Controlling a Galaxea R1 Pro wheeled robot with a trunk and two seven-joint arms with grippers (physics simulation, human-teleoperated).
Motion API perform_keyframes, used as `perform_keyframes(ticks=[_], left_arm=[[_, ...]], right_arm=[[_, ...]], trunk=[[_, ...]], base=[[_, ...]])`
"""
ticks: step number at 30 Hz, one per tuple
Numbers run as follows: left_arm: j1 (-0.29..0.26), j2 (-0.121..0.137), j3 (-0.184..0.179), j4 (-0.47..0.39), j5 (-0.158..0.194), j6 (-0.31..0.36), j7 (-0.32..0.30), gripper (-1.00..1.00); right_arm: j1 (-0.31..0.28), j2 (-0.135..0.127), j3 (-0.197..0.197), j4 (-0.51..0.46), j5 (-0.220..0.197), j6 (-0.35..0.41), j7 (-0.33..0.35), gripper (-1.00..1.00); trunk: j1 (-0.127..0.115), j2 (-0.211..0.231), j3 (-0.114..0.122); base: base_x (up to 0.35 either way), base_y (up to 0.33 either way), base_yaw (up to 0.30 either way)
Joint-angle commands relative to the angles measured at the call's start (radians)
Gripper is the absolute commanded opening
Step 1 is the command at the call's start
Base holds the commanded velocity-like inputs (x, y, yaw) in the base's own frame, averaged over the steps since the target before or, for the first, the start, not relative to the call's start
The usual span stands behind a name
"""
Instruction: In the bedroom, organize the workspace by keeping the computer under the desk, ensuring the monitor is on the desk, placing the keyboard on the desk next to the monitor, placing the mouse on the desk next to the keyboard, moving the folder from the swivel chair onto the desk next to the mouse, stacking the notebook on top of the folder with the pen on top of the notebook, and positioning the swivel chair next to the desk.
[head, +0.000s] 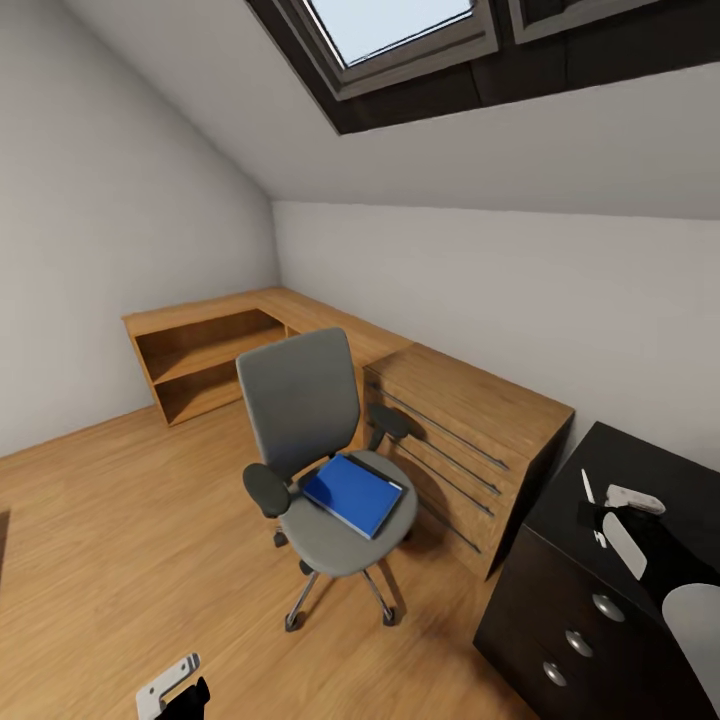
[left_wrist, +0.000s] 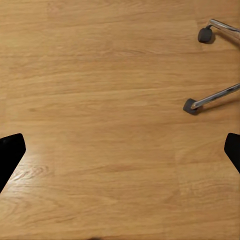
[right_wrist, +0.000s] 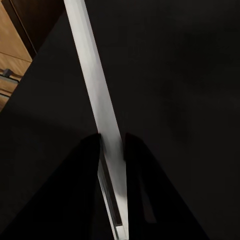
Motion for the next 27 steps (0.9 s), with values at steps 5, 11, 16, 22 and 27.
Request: perform_keyframes(ticks=[5, 11, 16, 22, 27], left_arm=[[-0.001, 0.003, -0.005, -0.001, 0.010, -0.007, 0.006, 1.00], [-0.001, 0.007, -0.002, -0.004, 0.010, -0.007, 0.007, 1.00], [-0.001, 0.015, 0.000, -0.016, 0.010, -0.007, 0.008, 1.00], [-0.001, 0.019, 0.000, -0.020, 0.009, -0.007, 0.009, 1.00], [-0.001, 0.019, 0.000, -0.019, 0.010, -0.007, 0.009, 1.00]], right_arm=[[0.000, -0.001, -0.001, -0.002, -0.009, 0.005, -0.007, 1.00], [0.000, -0.001, -0.002, -0.002, -0.008, 0.005, -0.007, 1.00], [0.000, -0.001, -0.003, -0.002, -0.008, 0.005, -0.007, 1.00], [0.000, -0.002, -0.006, -0.005, -0.010, 0.004, -0.007, 1.00], [0.000, -0.002, -0.008, -0.038, -0.011, 0.006, -0.007, 1.00]], trunk=[[0.000, -0.001, -0.001], [0.000, -0.001, -0.001], [0.000, -0.001, -0.001], [0.000, -0.001, -0.001], [0.000, -0.001, -0.001]], base=[[0.000, 0.000, 0.000], [0.000, 0.000, 0.000], [0.000, 0.000, 0.000], [0.000, 0.000, 0.000], [0.000, 0.000, 0.000]])
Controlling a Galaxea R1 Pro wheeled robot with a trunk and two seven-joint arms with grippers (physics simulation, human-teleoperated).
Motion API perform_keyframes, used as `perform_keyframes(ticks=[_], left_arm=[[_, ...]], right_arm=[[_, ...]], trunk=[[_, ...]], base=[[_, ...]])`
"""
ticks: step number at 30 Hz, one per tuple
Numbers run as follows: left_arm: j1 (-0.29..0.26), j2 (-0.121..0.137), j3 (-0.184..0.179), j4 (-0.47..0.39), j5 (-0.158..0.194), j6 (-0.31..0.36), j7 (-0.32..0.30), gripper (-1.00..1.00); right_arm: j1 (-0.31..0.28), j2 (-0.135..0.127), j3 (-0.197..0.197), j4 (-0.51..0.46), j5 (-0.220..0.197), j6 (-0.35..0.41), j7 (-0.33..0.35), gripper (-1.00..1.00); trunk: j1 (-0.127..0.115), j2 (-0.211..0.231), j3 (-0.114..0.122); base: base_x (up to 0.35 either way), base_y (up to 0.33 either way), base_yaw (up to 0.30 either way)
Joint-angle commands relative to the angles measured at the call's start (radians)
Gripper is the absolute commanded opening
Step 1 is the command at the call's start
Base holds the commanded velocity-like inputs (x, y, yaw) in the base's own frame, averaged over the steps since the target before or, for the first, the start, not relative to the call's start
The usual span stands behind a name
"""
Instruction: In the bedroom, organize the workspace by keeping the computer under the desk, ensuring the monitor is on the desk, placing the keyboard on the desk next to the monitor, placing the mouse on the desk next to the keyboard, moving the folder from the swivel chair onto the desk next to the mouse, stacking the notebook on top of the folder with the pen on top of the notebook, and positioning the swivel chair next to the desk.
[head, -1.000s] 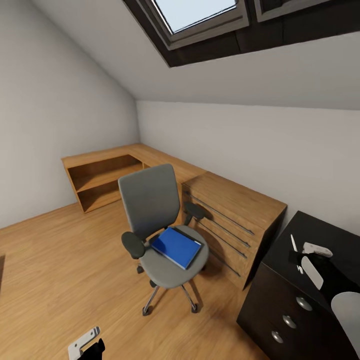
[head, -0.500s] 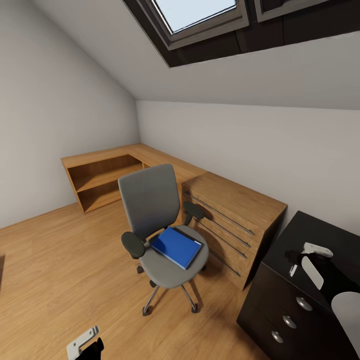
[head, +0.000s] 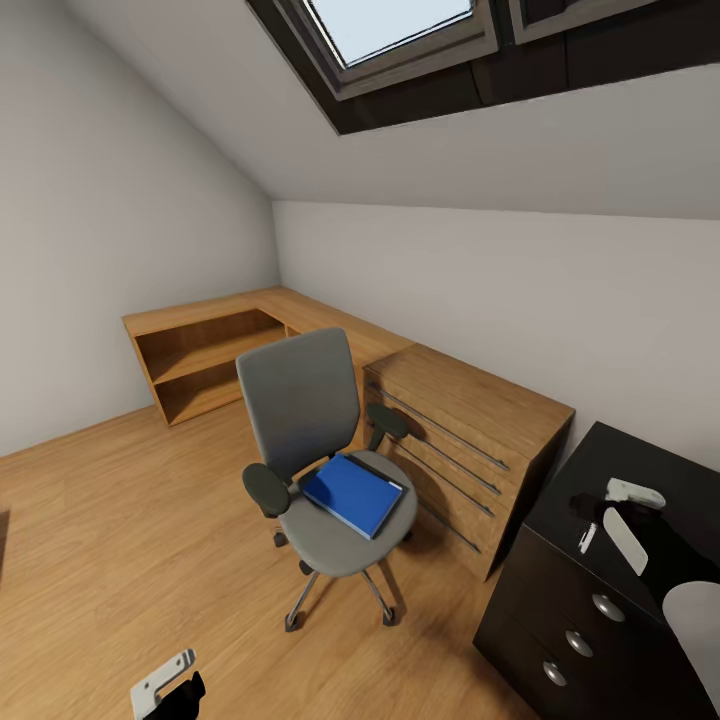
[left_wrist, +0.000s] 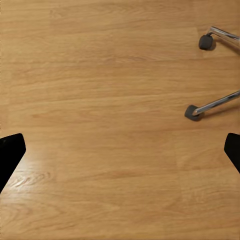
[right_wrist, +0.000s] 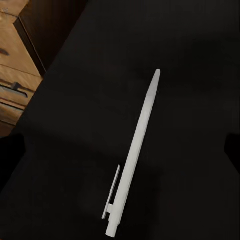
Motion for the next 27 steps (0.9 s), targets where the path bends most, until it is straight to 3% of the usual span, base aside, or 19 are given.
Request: perform_keyframes(ticks=[1, 5, 8, 17, 19, 24, 27], left_arm=[[-0.001, 0.001, -0.005, 0.002, 0.011, -0.008, 0.005, 1.00], [-0.001, 0.001, -0.006, 0.003, 0.011, -0.008, 0.006, 1.00], [-0.001, 0.000, -0.006, 0.010, 0.011, -0.008, 0.006, 1.00], [-0.001, -0.004, -0.009, 0.018, 0.009, -0.008, 0.003, 1.00], [-0.001, -0.006, -0.011, 0.036, 0.007, -0.008, 0.002, 1.00], [-0.001, -0.007, -0.011, 0.042, 0.007, -0.008, 0.002, 1.00], [-0.001, -0.007, -0.012, 0.043, 0.006, -0.007, 0.003, 1.00]], right_arm=[[0.001, 0.001, 0.001, -0.061, -0.012, 0.009, -0.008, 1.00], [0.002, 0.012, 0.002, -0.117, -0.013, 0.035, -0.010, 1.00], [0.005, 0.062, 0.001, -0.219, -0.010, 0.111, -0.014, 1.00], [0.048, 0.114, 0.005, -0.360, -0.002, 0.143, -0.052, 1.00], [0.079, 0.162, 0.020, -0.400, -0.001, 0.146, -0.104, 1.00], [0.085, 0.207, 0.058, -0.406, 0.013, 0.144, -0.140, 1.00], [0.089, 0.242, 0.100, -0.405, 0.039, 0.140, -0.171, 1.00]], trunk=[[0.000, -0.001, -0.001], [0.000, -0.001, -0.001], [0.000, -0.001, -0.001], [0.000, -0.001, -0.001], [0.000, -0.001, -0.001], [0.000, -0.001, -0.001], [0.000, -0.001, -0.001]], base=[[0.000, 0.000, 0.000], [0.000, 0.000, 0.000], [0.000, 0.000, 0.000], [0.000, 0.000, 0.123], [0.000, 0.000, 0.263], [0.000, 0.000, 0.271], [0.000, 0.000, 0.275]])
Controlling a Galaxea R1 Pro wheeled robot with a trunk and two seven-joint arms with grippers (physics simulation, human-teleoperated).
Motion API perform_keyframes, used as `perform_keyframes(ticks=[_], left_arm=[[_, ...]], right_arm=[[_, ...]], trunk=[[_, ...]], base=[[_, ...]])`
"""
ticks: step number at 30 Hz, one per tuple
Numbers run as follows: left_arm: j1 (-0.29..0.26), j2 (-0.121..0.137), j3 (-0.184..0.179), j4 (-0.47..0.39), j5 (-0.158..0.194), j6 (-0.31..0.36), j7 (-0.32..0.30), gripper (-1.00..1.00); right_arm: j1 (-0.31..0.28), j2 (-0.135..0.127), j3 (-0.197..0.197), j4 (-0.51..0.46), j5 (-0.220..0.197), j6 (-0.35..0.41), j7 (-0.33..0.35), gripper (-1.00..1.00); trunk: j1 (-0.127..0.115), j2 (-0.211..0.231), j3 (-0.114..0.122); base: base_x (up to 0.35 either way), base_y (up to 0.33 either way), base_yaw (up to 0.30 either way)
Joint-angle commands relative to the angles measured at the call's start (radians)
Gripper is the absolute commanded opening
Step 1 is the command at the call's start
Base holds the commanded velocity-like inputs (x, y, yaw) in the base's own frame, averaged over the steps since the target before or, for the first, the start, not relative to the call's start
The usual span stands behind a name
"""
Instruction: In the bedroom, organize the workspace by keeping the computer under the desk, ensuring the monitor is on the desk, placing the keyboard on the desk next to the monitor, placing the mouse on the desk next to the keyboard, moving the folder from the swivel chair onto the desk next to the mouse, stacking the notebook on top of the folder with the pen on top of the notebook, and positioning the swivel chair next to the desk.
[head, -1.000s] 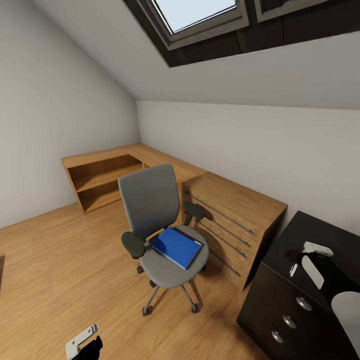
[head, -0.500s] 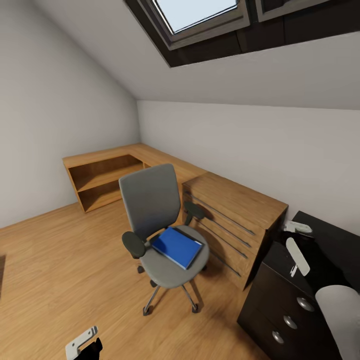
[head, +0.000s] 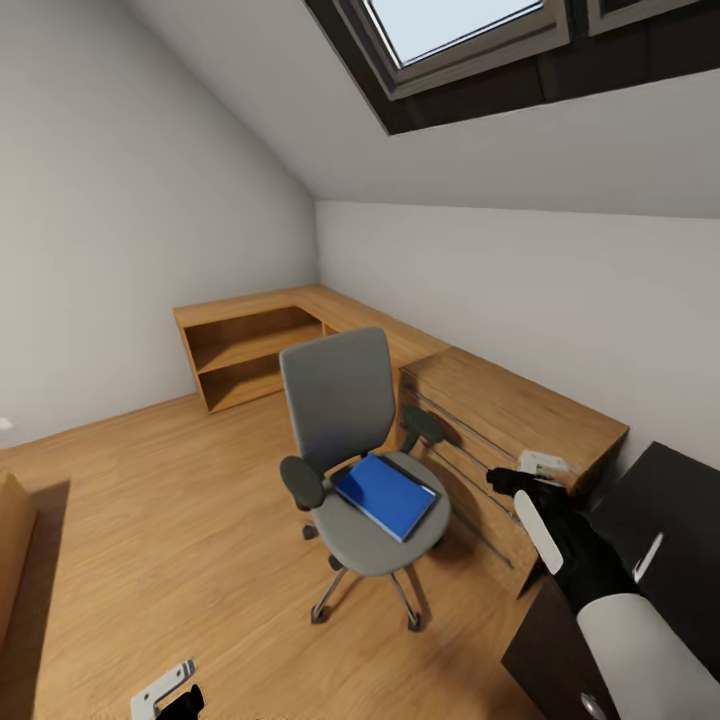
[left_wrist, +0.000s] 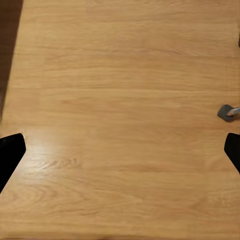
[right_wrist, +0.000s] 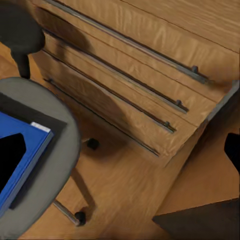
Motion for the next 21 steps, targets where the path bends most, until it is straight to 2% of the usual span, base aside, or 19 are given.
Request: perform_keyframes(ticks=[1, 7, 11, 21], left_arm=[[-0.001, 0.001, -0.006, -0.001, 0.010, -0.008, 0.006, 1.00], [-0.001, 0.001, -0.006, 0.000, 0.011, -0.007, 0.006, 1.00], [-0.001, 0.001, -0.006, 0.001, 0.011, -0.007, 0.006, 1.00], [-0.001, -0.006, -0.016, 0.053, 0.009, -0.006, 0.004, 1.00]], right_arm=[[0.000, 0.008, 0.015, 0.000, -0.001, 0.002, -0.018, 1.00], [0.014, 0.064, 0.079, 0.012, 0.041, -0.001, -0.063, 1.00], [0.022, 0.083, 0.104, 0.016, 0.069, -0.003, -0.077, 1.00], [0.026, 0.091, 0.116, 0.018, 0.083, -0.005, -0.079, 1.00]], trunk=[[0.000, -0.001, -0.001], [0.000, -0.001, -0.001], [0.000, -0.001, -0.001], [0.000, -0.001, -0.002]], base=[[0.000, 0.000, 0.276], [0.000, 0.000, 0.276], [0.000, 0.000, 0.250], [0.022, 0.000, 0.056]])
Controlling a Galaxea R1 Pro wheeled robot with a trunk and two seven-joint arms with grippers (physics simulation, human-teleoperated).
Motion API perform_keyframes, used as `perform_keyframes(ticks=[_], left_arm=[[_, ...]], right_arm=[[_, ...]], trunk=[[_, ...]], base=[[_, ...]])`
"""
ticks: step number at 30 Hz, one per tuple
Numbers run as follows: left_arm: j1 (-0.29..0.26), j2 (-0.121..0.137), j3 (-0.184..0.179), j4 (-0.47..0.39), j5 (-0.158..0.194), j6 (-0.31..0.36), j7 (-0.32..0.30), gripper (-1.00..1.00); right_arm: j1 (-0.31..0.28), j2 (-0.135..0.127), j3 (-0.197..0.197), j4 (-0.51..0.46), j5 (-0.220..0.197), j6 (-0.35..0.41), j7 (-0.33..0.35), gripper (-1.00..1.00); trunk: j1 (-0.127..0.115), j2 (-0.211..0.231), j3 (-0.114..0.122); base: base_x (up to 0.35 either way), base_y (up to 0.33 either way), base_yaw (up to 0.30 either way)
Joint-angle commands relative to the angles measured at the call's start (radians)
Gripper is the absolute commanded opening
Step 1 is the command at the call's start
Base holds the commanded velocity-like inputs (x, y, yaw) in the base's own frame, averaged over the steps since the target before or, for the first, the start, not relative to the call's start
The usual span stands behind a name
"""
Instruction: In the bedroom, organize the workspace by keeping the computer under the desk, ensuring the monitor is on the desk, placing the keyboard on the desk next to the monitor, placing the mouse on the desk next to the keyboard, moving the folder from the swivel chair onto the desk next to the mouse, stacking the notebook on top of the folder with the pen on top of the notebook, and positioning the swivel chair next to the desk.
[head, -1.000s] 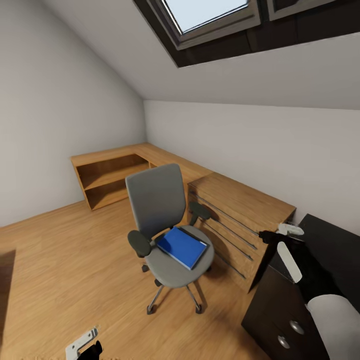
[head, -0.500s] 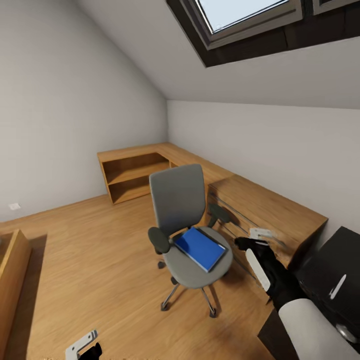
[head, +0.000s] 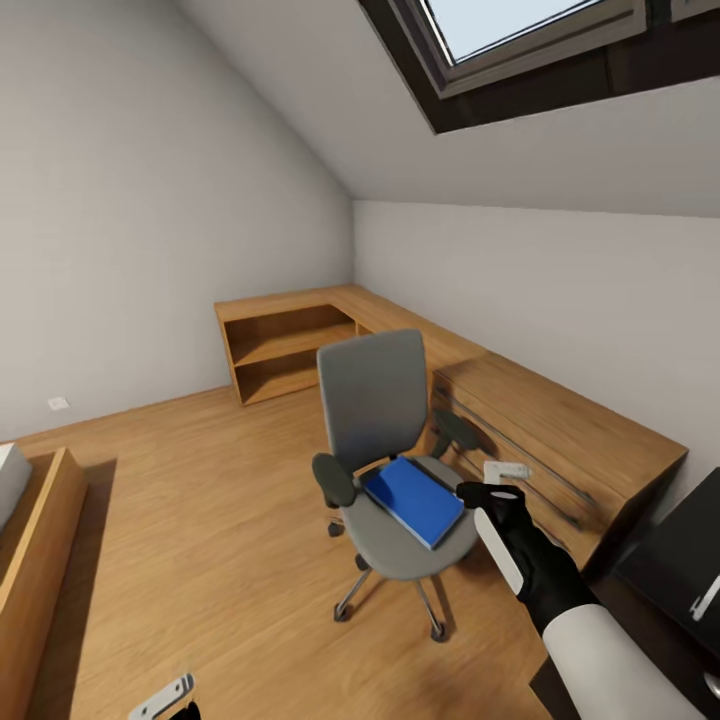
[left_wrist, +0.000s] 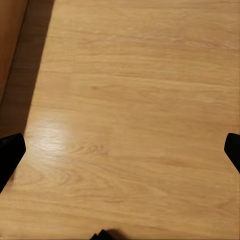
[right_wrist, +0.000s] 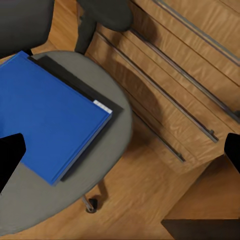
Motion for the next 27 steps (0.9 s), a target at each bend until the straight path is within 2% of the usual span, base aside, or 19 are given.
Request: perform_keyframes(ticks=[1, 10, 20, 27], left_arm=[[-0.001, 0.001, -0.006, 0.002, 0.010, -0.008, 0.006, 1.00], [-0.001, -0.006, -0.006, 0.008, 0.009, -0.008, 0.005, 1.00], [-0.001, -0.017, -0.006, 0.009, 0.008, -0.008, 0.005, 1.00], [-0.001, -0.027, -0.006, 0.009, 0.008, -0.008, 0.006, 1.00]], right_arm=[[-0.001, -0.002, 0.005, -0.001, -0.010, 0.001, -0.008, 1.00], [0.000, -0.001, 0.006, 0.000, -0.011, -0.004, -0.004, 1.00], [0.000, 0.008, 0.010, -0.001, -0.015, -0.009, -0.001, 1.00], [0.000, 0.011, 0.007, -0.001, -0.014, -0.010, 0.038, 1.00]], trunk=[[0.000, -0.001, -0.001], [0.000, -0.001, -0.001], [0.000, -0.001, -0.001], [0.000, -0.001, -0.001]], base=[[0.140, 0.019, 0.007], [0.267, 0.101, 0.002], [0.308, 0.185, 0.000], [0.171, 0.117, 0.000]])
